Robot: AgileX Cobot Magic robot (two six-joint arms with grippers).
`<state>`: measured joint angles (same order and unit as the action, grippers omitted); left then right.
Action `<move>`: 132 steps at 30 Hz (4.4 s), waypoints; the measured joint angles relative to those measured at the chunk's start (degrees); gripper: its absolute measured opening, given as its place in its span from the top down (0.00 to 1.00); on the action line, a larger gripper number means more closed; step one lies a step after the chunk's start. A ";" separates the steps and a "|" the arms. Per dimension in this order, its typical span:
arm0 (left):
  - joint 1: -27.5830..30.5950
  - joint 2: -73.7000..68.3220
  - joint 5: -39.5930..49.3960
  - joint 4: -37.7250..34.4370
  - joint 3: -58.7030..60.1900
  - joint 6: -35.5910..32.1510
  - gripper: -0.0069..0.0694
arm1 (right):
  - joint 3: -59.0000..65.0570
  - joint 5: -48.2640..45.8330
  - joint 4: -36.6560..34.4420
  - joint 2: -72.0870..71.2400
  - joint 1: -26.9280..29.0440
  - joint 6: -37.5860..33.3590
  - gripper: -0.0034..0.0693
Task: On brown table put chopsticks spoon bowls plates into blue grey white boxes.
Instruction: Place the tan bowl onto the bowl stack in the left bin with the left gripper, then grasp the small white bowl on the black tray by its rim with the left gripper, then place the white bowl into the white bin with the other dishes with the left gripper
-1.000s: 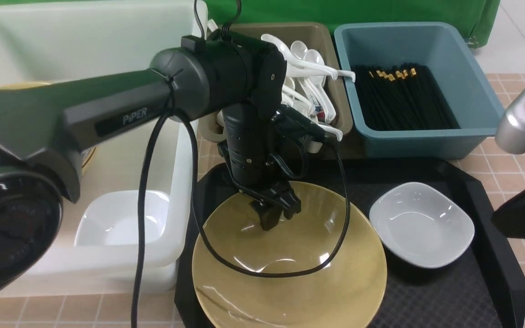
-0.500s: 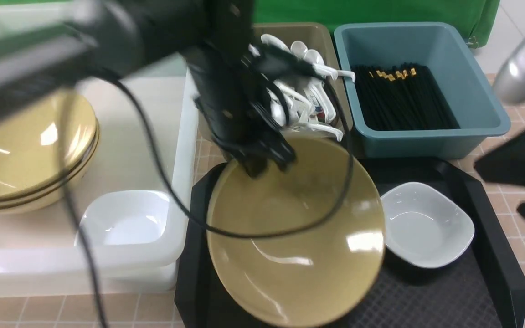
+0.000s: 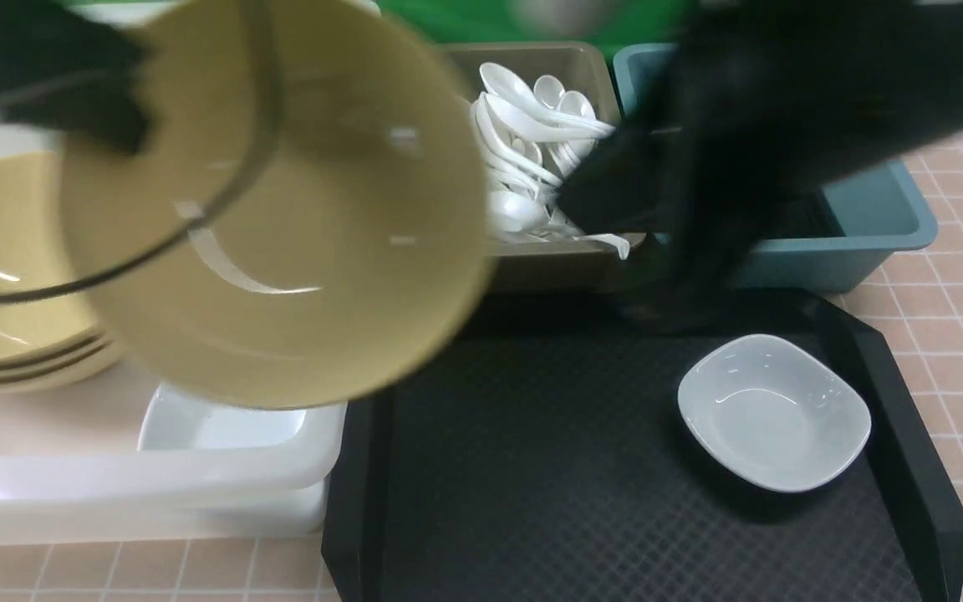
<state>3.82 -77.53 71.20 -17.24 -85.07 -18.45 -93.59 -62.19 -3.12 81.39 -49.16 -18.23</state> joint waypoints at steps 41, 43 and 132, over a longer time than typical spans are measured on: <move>30.69 -17.44 -8.22 -10.36 -1.94 0.71 0.19 | -12.48 -8.00 3.12 13.16 -5.25 -7.46 0.90; 30.69 -15.58 -6.30 -9.58 -6.07 2.51 0.16 | -12.48 -8.06 4.39 13.16 -5.25 -7.46 0.89; -8.42 14.39 -13.27 13.48 20.65 15.07 0.90 | 14.22 6.81 -7.18 -6.09 -2.28 -1.72 0.89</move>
<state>-4.61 -63.14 57.92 -3.76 -64.42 -3.38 -79.37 -55.38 -10.30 75.30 -51.45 -19.94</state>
